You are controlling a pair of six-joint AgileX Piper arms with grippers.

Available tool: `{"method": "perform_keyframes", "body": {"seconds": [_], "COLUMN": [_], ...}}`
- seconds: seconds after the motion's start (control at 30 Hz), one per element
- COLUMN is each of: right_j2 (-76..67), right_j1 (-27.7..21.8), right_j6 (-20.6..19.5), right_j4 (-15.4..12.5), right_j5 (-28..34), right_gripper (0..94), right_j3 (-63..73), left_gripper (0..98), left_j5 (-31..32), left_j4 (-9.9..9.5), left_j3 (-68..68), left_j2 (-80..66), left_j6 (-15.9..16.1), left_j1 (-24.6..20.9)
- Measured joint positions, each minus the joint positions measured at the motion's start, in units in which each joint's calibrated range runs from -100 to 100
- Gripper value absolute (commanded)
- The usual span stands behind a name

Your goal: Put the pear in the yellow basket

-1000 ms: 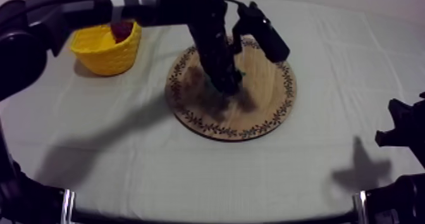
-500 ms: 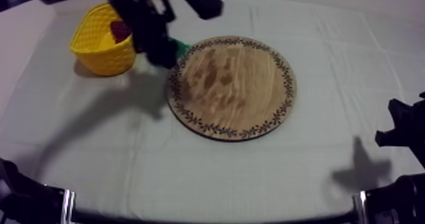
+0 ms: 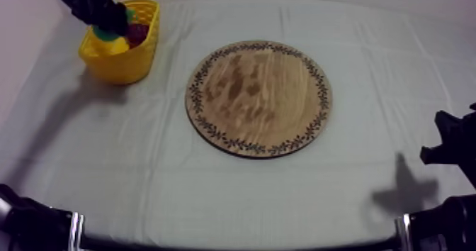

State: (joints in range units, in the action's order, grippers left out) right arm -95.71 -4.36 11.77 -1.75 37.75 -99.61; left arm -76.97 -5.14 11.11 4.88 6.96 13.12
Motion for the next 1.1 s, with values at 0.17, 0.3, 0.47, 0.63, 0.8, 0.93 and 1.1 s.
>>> {"method": "perform_keyframes", "body": {"seconds": [0.17, 0.3, 0.47, 0.63, 0.8, 0.93, 1.1], "right_j2": [0.00, 0.00, 0.00, 0.00, 0.00, 0.00, 0.00], "right_j1": [0.00, 0.00, 0.00, 0.00, 0.00, 0.00, 0.00], "right_j6": [0.00, 0.00, 0.00, 0.00, 0.00, 0.00, 0.03], "right_j4": [0.00, 0.00, 0.00, 0.00, 0.00, 0.00, 0.00], "right_j5": [-0.09, -0.02, -0.02, -0.02, -0.02, -0.02, -0.02], "right_gripper": [0.5, 0.5, 0.5, 0.5, 0.5, 0.5, 0.5], "right_j3": [0.00, 0.00, 0.00, 0.00, 0.00, 0.00, 0.00], "left_gripper": [60.3, 58.6, 57.0, 55.9, 56.8, 62.7, 77.6], "left_j5": [2.11, 2.84, 3.56, 3.66, 3.59, 3.52, 2.35], "left_j4": [-1.03, -1.59, -1.63, -1.06, -0.52, -0.53, -0.59], "left_j3": [-6.87, -12.03, -16.21, -17.85, -19.33, -20.24, -22.26], "left_j2": [5.77, 11.76, 19.16, 25.10, 28.61, 29.37, 29.47], "left_j6": [-0.56, -1.19, -1.41, -1.73, -1.33, -0.88, -1.23], "left_j1": [-3.60, -5.58, -6.81, -6.92, -6.88, -6.79, -6.61]}}
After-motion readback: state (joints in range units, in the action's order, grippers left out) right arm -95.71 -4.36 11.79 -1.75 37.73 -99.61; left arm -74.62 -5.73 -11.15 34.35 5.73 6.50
